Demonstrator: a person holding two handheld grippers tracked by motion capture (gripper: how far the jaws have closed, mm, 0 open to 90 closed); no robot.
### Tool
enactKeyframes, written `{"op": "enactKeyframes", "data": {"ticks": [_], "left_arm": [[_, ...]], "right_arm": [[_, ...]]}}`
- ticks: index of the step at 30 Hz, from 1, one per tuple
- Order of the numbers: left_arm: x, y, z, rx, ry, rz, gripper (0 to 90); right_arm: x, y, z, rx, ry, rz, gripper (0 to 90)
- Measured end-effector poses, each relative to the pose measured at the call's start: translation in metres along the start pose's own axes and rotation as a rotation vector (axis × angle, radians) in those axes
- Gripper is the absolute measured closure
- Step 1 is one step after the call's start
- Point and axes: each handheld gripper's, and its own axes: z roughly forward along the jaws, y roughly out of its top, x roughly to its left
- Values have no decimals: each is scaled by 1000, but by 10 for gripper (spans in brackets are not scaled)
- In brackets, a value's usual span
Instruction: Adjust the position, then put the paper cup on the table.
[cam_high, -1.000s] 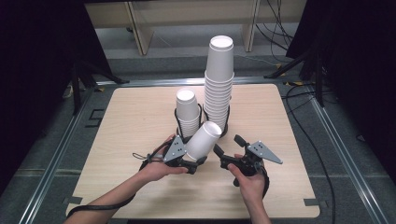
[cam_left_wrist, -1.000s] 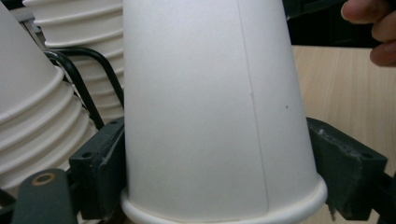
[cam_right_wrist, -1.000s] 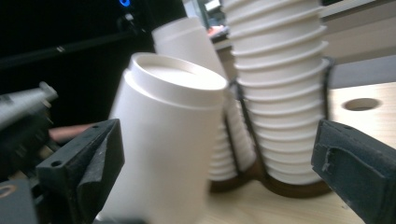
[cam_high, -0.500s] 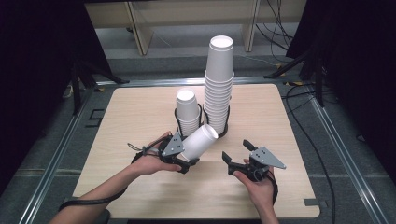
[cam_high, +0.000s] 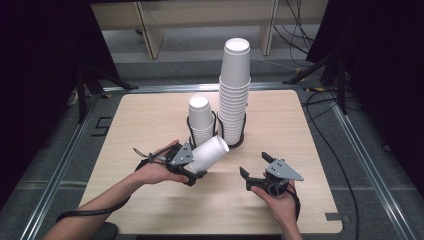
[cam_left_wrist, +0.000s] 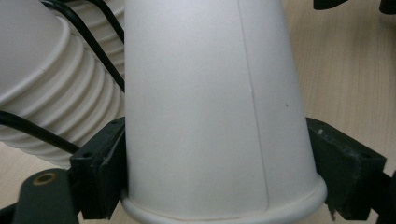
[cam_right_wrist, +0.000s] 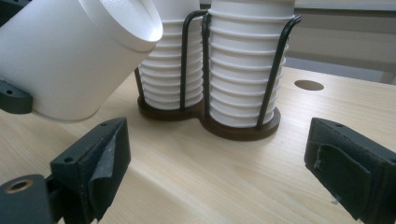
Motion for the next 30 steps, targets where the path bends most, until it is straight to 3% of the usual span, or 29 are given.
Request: {"op": "enactKeyframes", "data": {"ticks": [5, 12, 15, 16, 18, 19, 22, 26, 28, 29, 30], "left_arm": [[2, 0, -1, 20, -7, 11, 156], [1, 4, -2, 29, -16, 30, 157], [1, 7, -2, 42, -22, 29, 157], [1, 7, -2, 39, -20, 29, 157], [0, 7, -3, 27, -11, 31, 157], [1, 7, -4, 38, -25, 33, 157], [0, 5, -5, 33, -14, 34, 157], [0, 4, -7, 64, -37, 38, 158], [0, 4, -7, 65, -28, 44, 158], [-1, 4, -8, 67, -25, 47, 158], [0, 5, -8, 71, -26, 48, 158]], "right_arm": [[-1, 0, -5, 12, 4, 19, 70], [-4, 1, -13, -7, -9, 4, 70], [-7, 0, -18, -10, -36, -16, 68], [-7, 0, -20, -5, -40, 8, 68], [-10, 0, -20, -9, -44, 0, 68], [-10, 0, -19, -11, -36, 3, 68], [-10, 2, -16, -4, -26, -17, 69], [-10, 3, -10, 53, 43, -65, 90], [-9, 2, -8, 85, 88, -77, 83], [-12, 2, -7, 70, 75, -143, 78], [-11, 1, -7, 87, 98, -108, 81]]}}
